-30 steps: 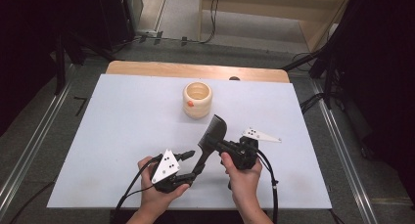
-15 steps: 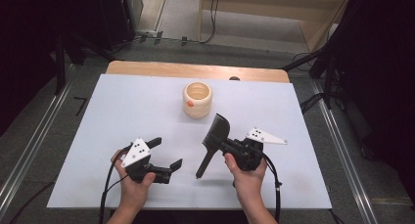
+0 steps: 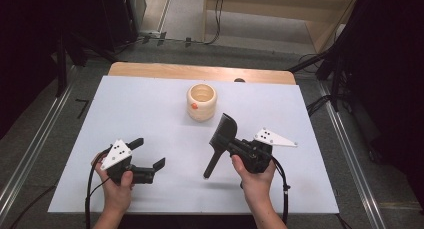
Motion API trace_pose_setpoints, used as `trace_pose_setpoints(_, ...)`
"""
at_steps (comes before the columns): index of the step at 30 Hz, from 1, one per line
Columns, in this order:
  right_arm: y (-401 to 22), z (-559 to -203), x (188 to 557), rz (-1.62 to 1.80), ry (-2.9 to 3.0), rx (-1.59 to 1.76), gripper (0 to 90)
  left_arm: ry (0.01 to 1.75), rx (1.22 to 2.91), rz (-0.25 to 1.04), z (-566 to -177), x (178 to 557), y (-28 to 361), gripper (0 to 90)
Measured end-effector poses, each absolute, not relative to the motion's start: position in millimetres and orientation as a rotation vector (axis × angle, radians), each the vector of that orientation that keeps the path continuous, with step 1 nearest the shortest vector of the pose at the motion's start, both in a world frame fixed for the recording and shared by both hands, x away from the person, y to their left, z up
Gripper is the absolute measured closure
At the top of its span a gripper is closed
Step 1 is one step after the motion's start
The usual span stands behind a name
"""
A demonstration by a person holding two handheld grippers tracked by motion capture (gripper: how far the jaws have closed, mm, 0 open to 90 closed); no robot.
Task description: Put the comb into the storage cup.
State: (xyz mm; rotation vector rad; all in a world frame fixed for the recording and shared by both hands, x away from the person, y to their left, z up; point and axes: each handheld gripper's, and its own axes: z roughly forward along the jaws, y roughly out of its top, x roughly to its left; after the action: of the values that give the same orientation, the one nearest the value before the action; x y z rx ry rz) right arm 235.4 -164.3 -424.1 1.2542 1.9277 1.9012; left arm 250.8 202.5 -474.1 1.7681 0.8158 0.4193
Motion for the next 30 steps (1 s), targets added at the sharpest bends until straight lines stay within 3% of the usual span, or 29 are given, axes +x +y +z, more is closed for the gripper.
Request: trace_pose_setpoints(30,-165,-413,257,1.813,1.891,1.171,82.5,0.878,1.715,0.477,-486,240,275,0.0)
